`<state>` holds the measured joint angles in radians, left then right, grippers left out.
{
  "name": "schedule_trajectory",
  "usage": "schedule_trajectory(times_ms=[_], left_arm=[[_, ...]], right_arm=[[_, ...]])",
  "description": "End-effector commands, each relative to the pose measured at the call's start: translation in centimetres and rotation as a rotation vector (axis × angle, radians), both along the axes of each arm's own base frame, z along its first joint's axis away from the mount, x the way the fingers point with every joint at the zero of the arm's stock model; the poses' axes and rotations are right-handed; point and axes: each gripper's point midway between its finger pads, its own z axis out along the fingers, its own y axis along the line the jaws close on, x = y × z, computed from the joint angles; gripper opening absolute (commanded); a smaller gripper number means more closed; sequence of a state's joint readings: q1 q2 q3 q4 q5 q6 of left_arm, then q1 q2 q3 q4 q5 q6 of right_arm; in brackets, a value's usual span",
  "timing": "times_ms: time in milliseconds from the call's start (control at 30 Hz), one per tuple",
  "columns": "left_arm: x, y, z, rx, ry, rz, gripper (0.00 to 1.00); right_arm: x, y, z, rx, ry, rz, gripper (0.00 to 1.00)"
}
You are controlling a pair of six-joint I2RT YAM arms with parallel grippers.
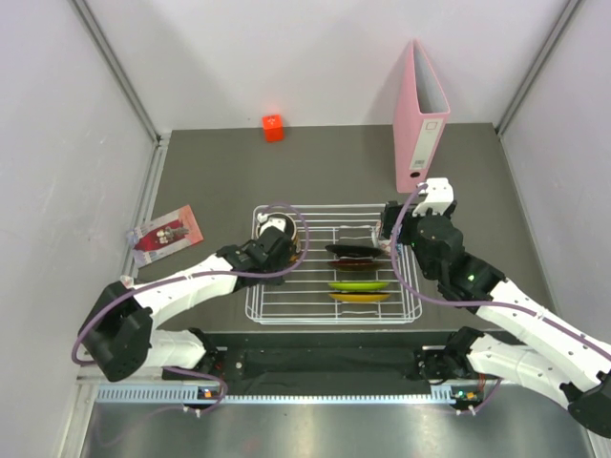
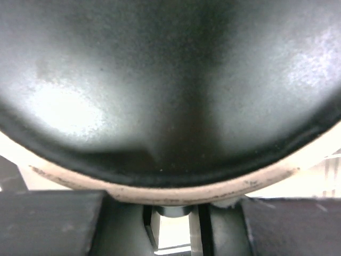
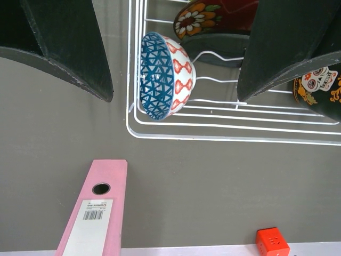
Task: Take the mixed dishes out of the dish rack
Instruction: Pick up the cup from the dish rack.
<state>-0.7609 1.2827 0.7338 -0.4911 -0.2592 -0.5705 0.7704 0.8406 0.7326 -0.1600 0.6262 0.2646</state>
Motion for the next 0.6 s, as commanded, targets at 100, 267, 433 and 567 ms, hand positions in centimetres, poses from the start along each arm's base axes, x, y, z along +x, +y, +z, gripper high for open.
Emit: schedule_trajectory(times_ms=[100, 267, 433, 567], left_arm=[[0.1, -0.2, 1.2, -0.043, -0.03, 0.007, 0.0], [0.6, -1.0, 4.5, -0.127, -0.111, -0.005, 0.0], [1.4, -3.0, 11.7, -0.287, -0.25, -0.074, 0.0], [1.3, -5.5, 17.5, -0.44, -0.323, -0.17, 0.0]], right_arm=[[-0.1, 0.9, 0.3, 0.027, -0.01, 0.026, 1.0], [-0.1, 0.9, 0.5, 0.029, -0.012, 0.026, 1.0], [-0.4, 1.1, 1.2, 0.057, -0.002, 0.03, 1.0], [-0.5, 1.4, 4.0, 0.132, -0.01, 0.027, 1.0]])
